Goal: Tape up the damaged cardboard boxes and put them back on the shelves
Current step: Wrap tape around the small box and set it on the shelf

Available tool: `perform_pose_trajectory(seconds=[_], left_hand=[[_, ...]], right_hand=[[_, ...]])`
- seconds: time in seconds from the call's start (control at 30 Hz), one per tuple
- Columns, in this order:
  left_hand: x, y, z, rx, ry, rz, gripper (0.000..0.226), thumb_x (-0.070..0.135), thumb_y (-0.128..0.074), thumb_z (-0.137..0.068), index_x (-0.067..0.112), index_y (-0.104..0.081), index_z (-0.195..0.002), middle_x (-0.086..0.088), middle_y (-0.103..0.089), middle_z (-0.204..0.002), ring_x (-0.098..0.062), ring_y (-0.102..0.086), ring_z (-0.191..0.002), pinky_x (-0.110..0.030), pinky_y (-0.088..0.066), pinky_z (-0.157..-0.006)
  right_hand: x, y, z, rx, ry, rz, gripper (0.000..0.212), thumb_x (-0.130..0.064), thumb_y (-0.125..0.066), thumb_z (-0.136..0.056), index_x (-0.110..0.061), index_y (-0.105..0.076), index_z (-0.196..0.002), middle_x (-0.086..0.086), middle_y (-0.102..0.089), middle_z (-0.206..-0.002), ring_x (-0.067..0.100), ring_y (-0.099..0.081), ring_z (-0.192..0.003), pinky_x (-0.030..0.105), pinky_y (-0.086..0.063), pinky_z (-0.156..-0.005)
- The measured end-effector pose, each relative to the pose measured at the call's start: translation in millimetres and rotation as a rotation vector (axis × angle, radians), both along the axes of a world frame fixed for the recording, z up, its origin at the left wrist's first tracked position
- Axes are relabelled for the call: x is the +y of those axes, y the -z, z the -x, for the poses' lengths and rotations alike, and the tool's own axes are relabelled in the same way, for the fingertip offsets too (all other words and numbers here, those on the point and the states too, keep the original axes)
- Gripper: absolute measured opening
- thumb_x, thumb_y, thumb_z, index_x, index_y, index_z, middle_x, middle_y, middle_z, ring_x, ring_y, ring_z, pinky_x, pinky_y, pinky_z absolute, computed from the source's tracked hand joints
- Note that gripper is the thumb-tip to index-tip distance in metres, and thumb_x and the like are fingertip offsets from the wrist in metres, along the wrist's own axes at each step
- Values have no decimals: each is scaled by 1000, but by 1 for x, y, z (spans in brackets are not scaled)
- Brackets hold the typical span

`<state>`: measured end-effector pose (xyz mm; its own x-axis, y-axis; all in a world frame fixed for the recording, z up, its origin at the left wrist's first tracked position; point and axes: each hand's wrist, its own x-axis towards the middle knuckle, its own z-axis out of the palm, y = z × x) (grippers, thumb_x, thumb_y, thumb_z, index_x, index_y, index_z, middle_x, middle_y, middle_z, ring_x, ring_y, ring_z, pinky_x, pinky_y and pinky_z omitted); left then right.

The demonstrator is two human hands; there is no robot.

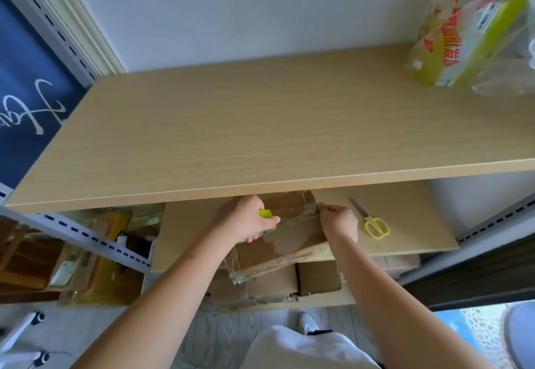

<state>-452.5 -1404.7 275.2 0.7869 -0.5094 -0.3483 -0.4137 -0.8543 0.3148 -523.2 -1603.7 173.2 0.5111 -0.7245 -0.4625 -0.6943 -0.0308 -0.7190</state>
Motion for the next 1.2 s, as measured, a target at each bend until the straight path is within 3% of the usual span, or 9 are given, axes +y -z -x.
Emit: perform_pose_trajectory(seconds=[0.1,0.23,0.3,0.43,0.53,0.63,0.73,0.97,1.2], left_hand=[[1,3,-4,17,13,4,50,61,-57,-88,15,-63,-70,8,-67,-52,-8,-65,-45,-23,-53,-58],[5,5,-7,36,31,17,47,60,-57,-88,18,-58,-67,7,-67,-52,-11,-67,-47,-29,-57,-64],[6,5,-7,47,30,32,46,59,-58,-88,18,-58,-67,7,-67,-51,-10,-66,-47,-30,-58,-65],[6,7,-5,57,31,33,46,59,-56,-89,18,-59,-68,7,-66,-51,-8,-65,-46,-29,-58,-67],[5,8,-5,62,32,32,45,58,-56,-90,18,-59,-68,6,-66,-51,-8,-65,-46,-28,-57,-66],[4,8,-4,64,27,27,45,57,-56,-90,17,-60,-69,4,-68,-53,-10,-65,-47,-27,-56,-64],[3,9,-4,72,39,7,47,58,-55,-90,16,-60,-69,3,-69,-55,-12,-68,-50,-32,-60,-68],[31,18,-14,471,63,270,49,54,-55,-94,7,-63,-83,-5,-73,-64,-18,-70,-56,-26,-54,-58],[113,21,-48,112,-26,-47,55,65,-53,-89,18,-53,-62,2,-65,-47,-12,-65,-43,-24,-52,-52]], right_hand=[[-8,1,-5,116,20,-107,51,-57,-63,-87,-7,-69,-95,1,-60,-75,18,-55,-66,28,-39,-55],[-12,0,-10,135,77,-357,59,-58,-73,-78,-7,-54,-101,10,-61,-97,20,-52,-72,32,-43,-70],[-15,-3,-13,157,-2,-232,51,-51,-74,-81,-11,-60,-109,9,-63,-100,20,-56,-75,29,-46,-67],[-4,-7,-6,23,-11,419,15,-12,-64,-87,-19,-65,-101,8,-60,-114,27,-56,-101,38,-49,-84],[17,-7,-3,-71,-194,708,24,-24,-46,-100,-13,-68,-103,9,-67,-102,26,-60,-89,35,-51,-73],[39,-1,-13,179,-411,635,52,-50,-29,-103,-9,-56,-120,10,-70,-105,29,-66,-92,32,-46,-65],[44,6,-22,312,-464,606,70,-54,-21,-103,-1,-27,-149,14,-66,-122,30,-64,-109,34,-47,-72],[42,14,-25,328,-460,588,63,-53,-18,-102,-3,-37,-136,19,-60,-126,34,-61,-112,37,-48,-77],[43,8,-24,336,-500,602,62,-54,-18,-102,-5,-40,-131,20,-59,-125,34,-59,-113,39,-49,-79]])
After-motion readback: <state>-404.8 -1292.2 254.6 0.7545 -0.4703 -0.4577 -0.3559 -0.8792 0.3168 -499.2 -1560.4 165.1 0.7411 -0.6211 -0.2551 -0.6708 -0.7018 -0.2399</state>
